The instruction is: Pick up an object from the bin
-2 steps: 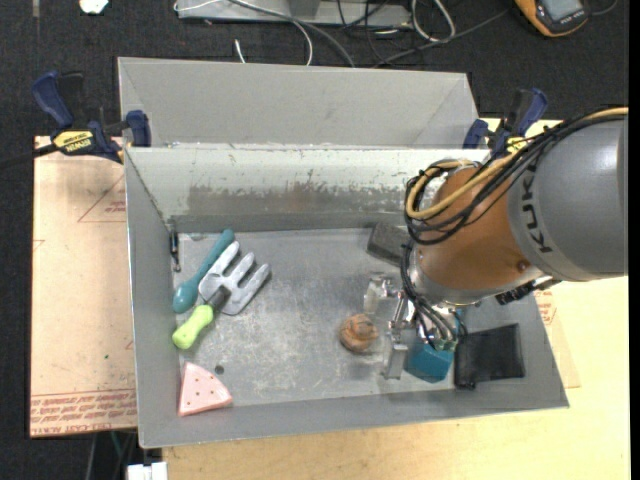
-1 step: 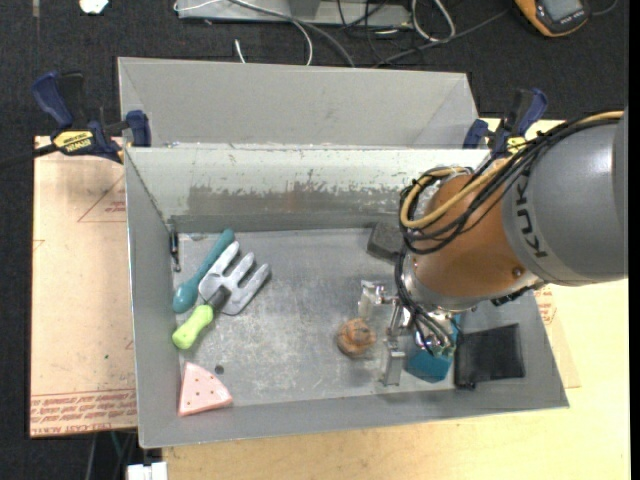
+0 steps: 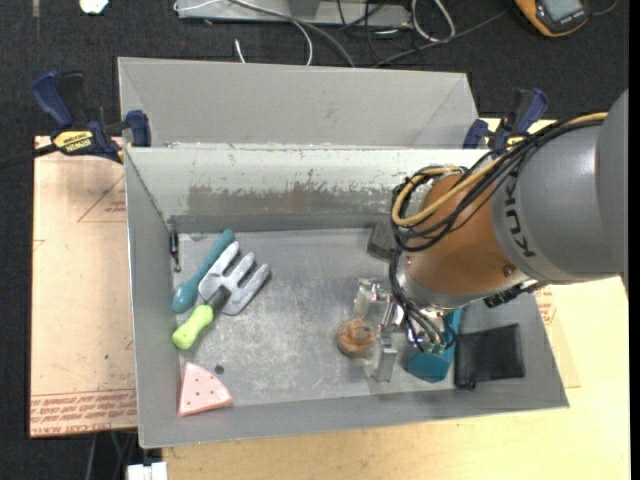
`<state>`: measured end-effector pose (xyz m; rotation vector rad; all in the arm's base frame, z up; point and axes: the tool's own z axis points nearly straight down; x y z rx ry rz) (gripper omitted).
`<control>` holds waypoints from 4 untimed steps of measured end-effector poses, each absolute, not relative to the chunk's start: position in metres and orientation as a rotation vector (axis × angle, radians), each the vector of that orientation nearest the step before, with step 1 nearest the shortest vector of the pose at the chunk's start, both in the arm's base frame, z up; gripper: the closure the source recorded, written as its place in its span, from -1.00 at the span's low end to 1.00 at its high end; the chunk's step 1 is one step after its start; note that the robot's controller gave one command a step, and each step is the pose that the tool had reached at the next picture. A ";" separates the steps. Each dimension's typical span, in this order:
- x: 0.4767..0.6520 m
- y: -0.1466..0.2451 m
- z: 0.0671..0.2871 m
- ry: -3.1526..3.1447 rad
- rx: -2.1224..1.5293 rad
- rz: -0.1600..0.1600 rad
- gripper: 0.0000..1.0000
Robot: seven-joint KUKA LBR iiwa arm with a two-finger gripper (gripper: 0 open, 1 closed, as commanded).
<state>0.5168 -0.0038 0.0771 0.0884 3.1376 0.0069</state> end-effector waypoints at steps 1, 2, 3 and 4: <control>0.510 0.003 0.070 3.134 0.092 0.007 1.00; 0.510 0.003 0.070 3.134 0.092 0.008 1.00; 0.510 0.003 0.070 3.134 0.092 0.008 1.00; 0.510 0.003 0.070 3.134 0.092 0.008 1.00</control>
Offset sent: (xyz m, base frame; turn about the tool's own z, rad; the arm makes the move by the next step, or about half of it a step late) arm 0.0000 0.0000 0.0000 0.0000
